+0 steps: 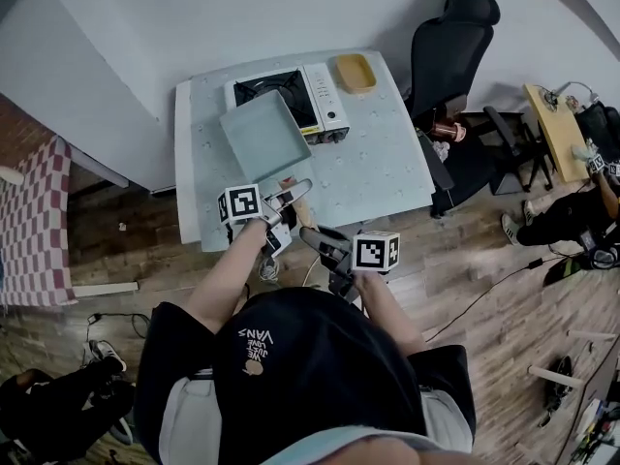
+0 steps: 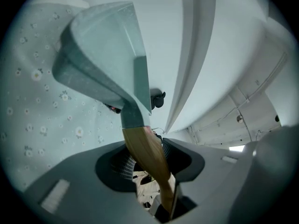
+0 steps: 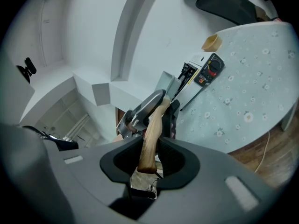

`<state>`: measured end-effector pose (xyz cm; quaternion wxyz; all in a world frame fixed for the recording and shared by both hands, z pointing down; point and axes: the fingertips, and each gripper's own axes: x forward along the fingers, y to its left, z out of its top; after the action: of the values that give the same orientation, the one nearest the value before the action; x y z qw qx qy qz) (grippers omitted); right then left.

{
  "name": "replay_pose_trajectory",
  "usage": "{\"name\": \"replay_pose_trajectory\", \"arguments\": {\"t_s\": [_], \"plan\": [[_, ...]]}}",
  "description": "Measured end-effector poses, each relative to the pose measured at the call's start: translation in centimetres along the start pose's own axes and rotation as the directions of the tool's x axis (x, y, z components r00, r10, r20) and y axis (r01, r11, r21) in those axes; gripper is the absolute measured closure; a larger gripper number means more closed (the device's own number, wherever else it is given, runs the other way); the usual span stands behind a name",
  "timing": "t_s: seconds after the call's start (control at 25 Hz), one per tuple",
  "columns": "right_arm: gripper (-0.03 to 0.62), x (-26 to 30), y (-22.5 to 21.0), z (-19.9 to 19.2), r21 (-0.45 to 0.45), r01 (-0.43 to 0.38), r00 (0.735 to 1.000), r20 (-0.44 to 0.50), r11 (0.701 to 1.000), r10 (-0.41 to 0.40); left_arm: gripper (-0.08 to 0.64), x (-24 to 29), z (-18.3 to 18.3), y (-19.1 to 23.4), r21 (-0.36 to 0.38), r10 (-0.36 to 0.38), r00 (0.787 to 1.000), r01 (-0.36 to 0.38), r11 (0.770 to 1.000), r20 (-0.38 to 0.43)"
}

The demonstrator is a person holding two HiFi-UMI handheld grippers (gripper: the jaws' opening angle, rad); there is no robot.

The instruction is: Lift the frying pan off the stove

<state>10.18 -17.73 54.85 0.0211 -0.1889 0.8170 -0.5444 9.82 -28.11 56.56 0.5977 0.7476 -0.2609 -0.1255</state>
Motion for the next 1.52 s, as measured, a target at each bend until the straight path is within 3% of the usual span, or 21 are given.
{"name": "replay_pose_trajectory", "arguments": {"t_s": [0.44,0.72,1.52], "plan": [[0.482,-6.1,0.9,-3.9,-0.033,-0.042,0.997,-0.067,0.999,0.04,0.39,-0.3,-6.4,-2.2,0.016,0.02,0.995,-0.021,1.0,0.098],[0.482,-7.2,1.9,-5.0,-0.039,-0.047,0.997,-0.055,0.998,0.045,0.39,-0.9,-7.8,-3.4,0.028,0.016,0.995,-0.019,0.999,0.094],[0.482,-2.9,7.3,-12.4,-0.018,0.04,0.991,0.129,0.999,-0.037,0.39,-8.9,-10.6,-4.4,0.056,-0.047,0.994,0.053,0.997,-0.097]]}}
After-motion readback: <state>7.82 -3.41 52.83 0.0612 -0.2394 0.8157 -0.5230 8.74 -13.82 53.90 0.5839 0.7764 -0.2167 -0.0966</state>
